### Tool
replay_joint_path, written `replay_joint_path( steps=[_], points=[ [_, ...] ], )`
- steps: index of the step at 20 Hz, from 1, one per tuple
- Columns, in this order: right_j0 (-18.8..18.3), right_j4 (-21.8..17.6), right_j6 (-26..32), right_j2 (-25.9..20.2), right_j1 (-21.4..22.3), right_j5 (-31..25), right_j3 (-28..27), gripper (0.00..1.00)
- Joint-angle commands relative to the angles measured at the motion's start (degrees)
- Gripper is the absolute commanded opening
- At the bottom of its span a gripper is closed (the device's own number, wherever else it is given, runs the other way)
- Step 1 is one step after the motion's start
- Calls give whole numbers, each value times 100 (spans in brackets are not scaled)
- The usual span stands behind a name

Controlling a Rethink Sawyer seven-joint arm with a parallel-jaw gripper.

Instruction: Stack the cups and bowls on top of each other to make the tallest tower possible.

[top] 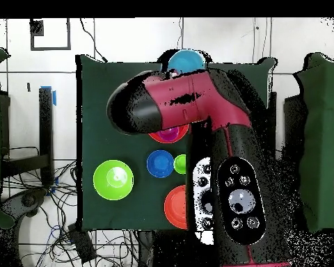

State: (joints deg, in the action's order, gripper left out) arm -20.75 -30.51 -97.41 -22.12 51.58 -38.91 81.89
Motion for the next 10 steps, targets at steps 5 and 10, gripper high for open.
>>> replay_joint_path(
  steps=[5, 10],
  points=[
    [115, -333, 1421, -603, -307, -644, 165, 0],
    [240, -623, 1510, -564, -352, -785, -117, 0]
  ],
)
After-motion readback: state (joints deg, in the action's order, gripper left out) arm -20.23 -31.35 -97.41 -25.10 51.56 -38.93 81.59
